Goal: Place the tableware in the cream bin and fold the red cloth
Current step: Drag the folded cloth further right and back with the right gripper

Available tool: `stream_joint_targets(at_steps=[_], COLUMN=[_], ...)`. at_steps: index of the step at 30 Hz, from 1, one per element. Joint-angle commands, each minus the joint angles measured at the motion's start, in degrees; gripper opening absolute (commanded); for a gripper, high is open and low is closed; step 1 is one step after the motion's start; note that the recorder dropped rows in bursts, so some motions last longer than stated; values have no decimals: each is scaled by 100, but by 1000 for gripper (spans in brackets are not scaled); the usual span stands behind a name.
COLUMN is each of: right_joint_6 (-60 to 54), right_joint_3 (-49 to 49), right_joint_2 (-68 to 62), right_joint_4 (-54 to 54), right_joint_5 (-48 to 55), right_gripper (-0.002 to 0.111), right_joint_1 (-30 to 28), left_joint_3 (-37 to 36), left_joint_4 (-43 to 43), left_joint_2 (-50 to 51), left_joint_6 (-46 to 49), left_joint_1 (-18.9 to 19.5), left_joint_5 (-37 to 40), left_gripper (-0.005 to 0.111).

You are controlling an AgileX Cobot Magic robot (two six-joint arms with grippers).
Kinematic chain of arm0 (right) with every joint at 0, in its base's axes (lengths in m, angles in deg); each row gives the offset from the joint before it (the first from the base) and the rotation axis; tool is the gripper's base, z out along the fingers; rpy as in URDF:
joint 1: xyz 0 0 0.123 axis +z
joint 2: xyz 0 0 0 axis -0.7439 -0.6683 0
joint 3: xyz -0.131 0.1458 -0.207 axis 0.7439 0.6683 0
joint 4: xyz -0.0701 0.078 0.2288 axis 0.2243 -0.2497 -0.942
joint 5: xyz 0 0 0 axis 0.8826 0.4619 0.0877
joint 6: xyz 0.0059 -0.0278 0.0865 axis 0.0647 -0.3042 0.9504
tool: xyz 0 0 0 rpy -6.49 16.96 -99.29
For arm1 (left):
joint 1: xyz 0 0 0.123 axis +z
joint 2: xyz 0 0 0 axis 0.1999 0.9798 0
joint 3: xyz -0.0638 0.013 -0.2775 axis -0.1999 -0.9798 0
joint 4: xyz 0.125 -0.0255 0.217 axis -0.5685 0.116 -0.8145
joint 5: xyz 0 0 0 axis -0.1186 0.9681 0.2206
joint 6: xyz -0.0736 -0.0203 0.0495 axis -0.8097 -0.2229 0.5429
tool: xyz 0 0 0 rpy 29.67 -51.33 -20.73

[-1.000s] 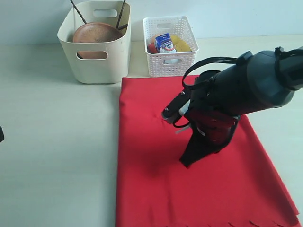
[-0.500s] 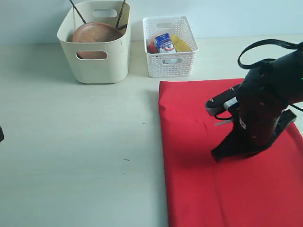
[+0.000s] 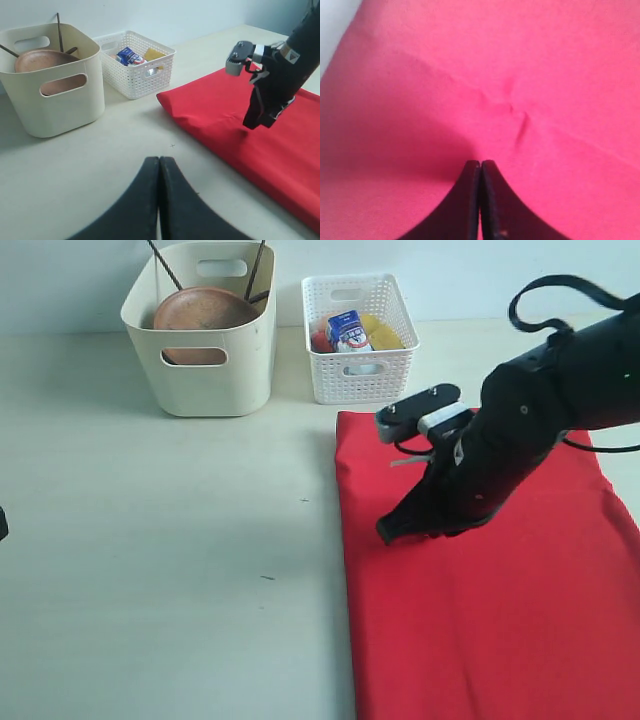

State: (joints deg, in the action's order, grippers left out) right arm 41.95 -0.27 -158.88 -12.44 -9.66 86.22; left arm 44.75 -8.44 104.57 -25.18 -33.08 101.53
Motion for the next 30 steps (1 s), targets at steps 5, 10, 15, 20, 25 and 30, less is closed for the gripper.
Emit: stream_joint_targets(at_steps=[5, 10, 15, 20, 25, 30], right_joint_6=[-116, -116, -116, -126, -46, 339], right_joint_3=[-102, -102, -314, -642, -640, -640], right_joint_2=[-554, -542, -542, -260, 379, 380], right_joint_4=[481, 542, 530, 482, 654, 562], right_joint_5=[864, 886, 664, 1143, 1141, 1140], right_gripper=[0, 0, 0, 0, 0, 0], right_joint_1=[-566, -1279, -1942, -2060, -2261, -2986], left_joint_3=[-11, -11, -11, -11, -11, -11], left_joint_4=[36, 101, 101, 99, 99, 122], left_joint_2=[-37, -37, -37, -37, -37, -37], left_joint_6=[-46, -57, -57, -45, -45, -57], left_joint_1=[14, 14, 14, 14, 14, 14], left_joint_5=[81, 123, 123, 123, 123, 146], left_gripper=[0, 0, 0, 0, 0, 0])
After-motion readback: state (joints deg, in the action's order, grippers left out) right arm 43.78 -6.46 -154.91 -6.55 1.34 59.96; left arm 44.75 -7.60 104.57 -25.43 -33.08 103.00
